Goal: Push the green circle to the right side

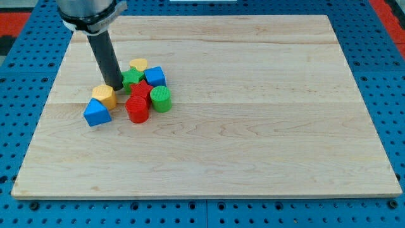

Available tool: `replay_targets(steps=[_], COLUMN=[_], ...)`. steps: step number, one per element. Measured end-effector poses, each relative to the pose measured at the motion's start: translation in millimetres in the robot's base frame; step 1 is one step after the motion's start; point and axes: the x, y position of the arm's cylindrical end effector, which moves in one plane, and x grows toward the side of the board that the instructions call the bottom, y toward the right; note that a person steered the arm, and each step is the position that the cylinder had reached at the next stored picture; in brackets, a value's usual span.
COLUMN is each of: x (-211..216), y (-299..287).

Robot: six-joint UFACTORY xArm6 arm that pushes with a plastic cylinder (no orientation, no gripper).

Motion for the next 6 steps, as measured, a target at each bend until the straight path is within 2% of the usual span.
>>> replay_targets(steps=[1, 2, 3, 6], x=[30.0, 34.5, 27.0, 1.1], y=[1.1, 36.0, 92.6, 182.6])
